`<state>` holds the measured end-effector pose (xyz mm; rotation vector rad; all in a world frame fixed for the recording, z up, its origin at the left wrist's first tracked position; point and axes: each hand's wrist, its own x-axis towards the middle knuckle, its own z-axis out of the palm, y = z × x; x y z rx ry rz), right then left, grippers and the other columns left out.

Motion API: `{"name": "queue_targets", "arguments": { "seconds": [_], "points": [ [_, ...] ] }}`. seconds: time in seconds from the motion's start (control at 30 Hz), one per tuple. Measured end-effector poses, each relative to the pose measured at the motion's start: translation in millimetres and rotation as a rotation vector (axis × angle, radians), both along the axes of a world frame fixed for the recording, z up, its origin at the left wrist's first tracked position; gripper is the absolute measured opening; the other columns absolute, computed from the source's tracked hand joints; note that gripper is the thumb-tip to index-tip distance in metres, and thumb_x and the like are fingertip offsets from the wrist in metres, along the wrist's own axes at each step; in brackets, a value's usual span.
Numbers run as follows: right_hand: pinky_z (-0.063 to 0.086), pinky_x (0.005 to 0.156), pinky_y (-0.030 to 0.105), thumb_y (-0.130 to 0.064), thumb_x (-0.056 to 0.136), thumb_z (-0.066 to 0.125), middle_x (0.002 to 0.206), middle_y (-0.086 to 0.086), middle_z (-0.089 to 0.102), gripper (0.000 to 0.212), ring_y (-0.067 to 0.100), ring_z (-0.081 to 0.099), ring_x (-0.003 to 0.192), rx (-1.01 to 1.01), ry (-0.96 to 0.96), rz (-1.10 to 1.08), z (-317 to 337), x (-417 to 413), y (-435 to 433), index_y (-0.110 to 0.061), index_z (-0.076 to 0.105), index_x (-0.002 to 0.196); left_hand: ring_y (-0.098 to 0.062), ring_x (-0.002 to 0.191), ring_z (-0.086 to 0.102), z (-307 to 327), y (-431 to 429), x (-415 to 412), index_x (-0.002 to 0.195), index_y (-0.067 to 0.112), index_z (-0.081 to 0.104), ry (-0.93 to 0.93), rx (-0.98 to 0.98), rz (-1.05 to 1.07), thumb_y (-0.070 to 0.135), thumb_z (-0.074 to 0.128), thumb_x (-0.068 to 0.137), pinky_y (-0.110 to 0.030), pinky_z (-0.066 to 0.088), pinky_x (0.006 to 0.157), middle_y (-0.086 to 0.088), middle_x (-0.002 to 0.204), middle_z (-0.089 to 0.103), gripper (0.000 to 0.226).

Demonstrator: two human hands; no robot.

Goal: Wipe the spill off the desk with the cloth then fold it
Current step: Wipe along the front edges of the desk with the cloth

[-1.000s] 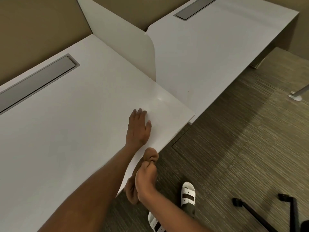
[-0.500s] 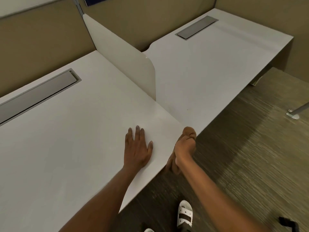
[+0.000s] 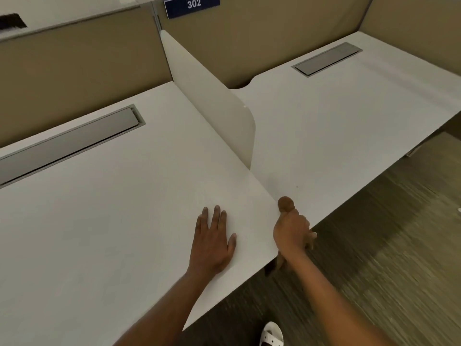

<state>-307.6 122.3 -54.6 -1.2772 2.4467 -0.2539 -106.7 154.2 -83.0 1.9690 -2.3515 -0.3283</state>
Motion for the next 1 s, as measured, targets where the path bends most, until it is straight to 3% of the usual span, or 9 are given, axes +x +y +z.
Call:
{"name": "queue_targets", "arguments": {
  "seconds": [0.07, 0.13, 0.23, 0.3, 0.47, 0.63, 0.8, 1.0],
  "points": [
    [0.040, 0.094, 0.054, -0.020, 0.098, 0.036, 0.099, 0.010, 0.067, 0.023, 0.031, 0.061, 0.095, 0.022, 0.009, 0.086, 2.4, 1.0, -10.2, -0.011, 0.057, 0.099, -0.033, 0.148, -0.003, 0.9, -0.6, -0.7, 0.151, 0.011, 0.018, -0.008, -0.004, 0.003, 0.053, 0.022, 0.095, -0.043, 0.001, 0.120, -0.011, 0.161, 0.012, 0.070],
    [0.039, 0.088, 0.045, -0.019, 0.099, 0.035, 0.109, 0.008, 0.065, 0.027, 0.029, 0.061, 0.098, 0.002, -0.005, 0.161, 4.3, 3.1, -22.1, -0.014, 0.057, 0.112, -0.032, 0.148, -0.004, 0.9, -0.7, -1.3, 0.151, 0.012, 0.018, -0.010, -0.001, 0.008, 0.054, 0.022, 0.095, -0.043, 0.001, 0.119, -0.010, 0.161, 0.011, 0.070],
    [0.043, 0.093, 0.044, -0.013, 0.097, 0.040, 0.125, 0.009, 0.058, 0.040, 0.030, 0.058, 0.107, -0.013, -0.063, 0.324, 4.8, 7.2, -46.5, -0.018, 0.043, 0.137, -0.030, 0.148, -0.007, -1.1, -0.5, -1.4, 0.152, 0.013, 0.014, -0.016, 0.002, 0.011, 0.055, 0.020, 0.096, -0.043, -0.001, 0.120, -0.009, 0.162, 0.008, 0.070],
    [0.046, 0.089, 0.043, -0.011, 0.095, 0.042, 0.124, 0.010, 0.058, 0.047, 0.032, 0.058, 0.106, -0.022, -0.049, 0.413, 5.7, 12.0, -63.5, -0.021, 0.037, 0.141, -0.029, 0.148, -0.011, -2.0, -0.8, -1.3, 0.153, 0.014, 0.012, -0.019, 0.004, 0.015, 0.055, 0.018, 0.096, -0.042, -0.003, 0.120, -0.008, 0.162, 0.005, 0.071],
    [0.046, 0.091, 0.043, -0.008, 0.095, 0.038, 0.122, 0.014, 0.058, 0.044, 0.035, 0.057, 0.107, -0.010, -0.080, 0.532, 10.6, 33.6, -108.1, -0.013, 0.039, 0.138, -0.027, 0.148, -0.011, -1.7, -0.9, -0.6, 0.153, 0.016, 0.011, -0.005, 0.010, 0.022, 0.053, 0.019, 0.096, -0.042, -0.002, 0.120, -0.006, 0.162, 0.005, 0.068],
    [0.048, 0.090, 0.045, -0.016, 0.099, 0.033, 0.110, 0.018, 0.063, 0.028, 0.039, 0.060, 0.101, -0.091, -0.177, 0.448, 11.4, 51.5, -133.1, -0.001, 0.051, 0.113, -0.027, 0.148, -0.008, 0.8, -0.6, -0.1, 0.153, 0.016, 0.014, 0.008, 0.001, 0.027, 0.049, 0.022, 0.096, -0.043, 0.001, 0.121, -0.006, 0.162, 0.010, 0.066],
    [0.050, 0.085, 0.042, -0.018, 0.098, 0.034, 0.105, 0.018, 0.065, 0.026, 0.039, 0.061, 0.097, -0.119, -0.231, 0.452, 1.2, 50.0, -137.0, -0.001, 0.050, 0.110, -0.026, 0.148, -0.007, 1.8, -0.5, 0.5, 0.153, 0.016, 0.016, 0.025, -0.002, 0.035, 0.048, 0.024, 0.096, -0.044, 0.006, 0.121, -0.005, 0.162, 0.012, 0.066],
    [0.038, 0.072, 0.032, -0.019, 0.097, 0.038, 0.104, 0.017, 0.067, 0.027, 0.038, 0.062, 0.095, -0.101, -0.210, 0.509, -8.8, 33.0, -127.1, -0.001, 0.054, 0.110, -0.027, 0.149, -0.001, 3.1, 0.2, -0.1, 0.152, 0.015, 0.020, 0.049, -0.019, 0.044, 0.046, 0.026, 0.095, -0.044, 0.010, 0.121, -0.005, 0.161, 0.017, 0.065]
  ]
}}
